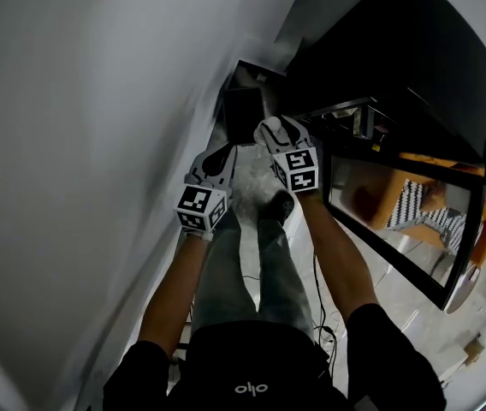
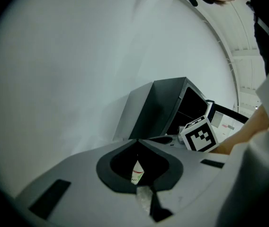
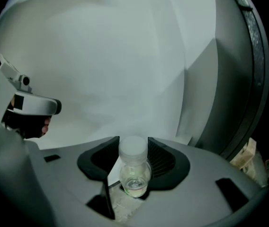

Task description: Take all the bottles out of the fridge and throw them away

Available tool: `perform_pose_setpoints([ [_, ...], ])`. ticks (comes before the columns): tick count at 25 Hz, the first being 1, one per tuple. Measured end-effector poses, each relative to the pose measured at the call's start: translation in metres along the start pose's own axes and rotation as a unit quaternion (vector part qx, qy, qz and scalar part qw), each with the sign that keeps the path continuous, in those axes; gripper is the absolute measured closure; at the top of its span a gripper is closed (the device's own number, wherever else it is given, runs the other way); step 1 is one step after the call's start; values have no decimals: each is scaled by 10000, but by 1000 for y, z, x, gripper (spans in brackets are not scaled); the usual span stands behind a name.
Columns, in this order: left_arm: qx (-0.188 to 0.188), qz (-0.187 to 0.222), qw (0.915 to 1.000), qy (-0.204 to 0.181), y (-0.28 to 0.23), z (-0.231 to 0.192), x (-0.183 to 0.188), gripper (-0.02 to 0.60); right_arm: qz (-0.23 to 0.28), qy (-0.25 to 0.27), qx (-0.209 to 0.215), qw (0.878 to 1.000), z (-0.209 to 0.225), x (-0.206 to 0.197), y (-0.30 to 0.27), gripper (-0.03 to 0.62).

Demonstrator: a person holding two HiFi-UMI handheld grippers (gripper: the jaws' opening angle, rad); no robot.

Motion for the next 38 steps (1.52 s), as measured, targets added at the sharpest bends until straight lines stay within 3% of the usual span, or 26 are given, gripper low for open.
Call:
perform_pose_setpoints([
  [14, 16, -462, 9989, -16, -63, -60, -107, 581, -249, -68, -126, 9996, 18, -135, -129, 401],
  [21, 83, -631, 9980, 62, -71, -68, -134, 581, -352, -132, -145, 9992, 22, -162, -147, 401],
  [29, 117, -732, 9972, 116, -69, -64, -139, 581, -337, -119, 14, 9994, 17, -161, -139, 393],
  [38, 18, -633, 9980, 49, -64, -20, -112, 581, 3, -701, -320, 9970, 24, -150, -35, 396],
])
Point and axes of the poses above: the fingertips, and each gripper's own axes: y backward along the fingers, z to its right, x out of its top, the point moved 1 cm from there along y, backward along the fingers, and after that the axes turned 3 degrees about y, right-handed, at the moved point
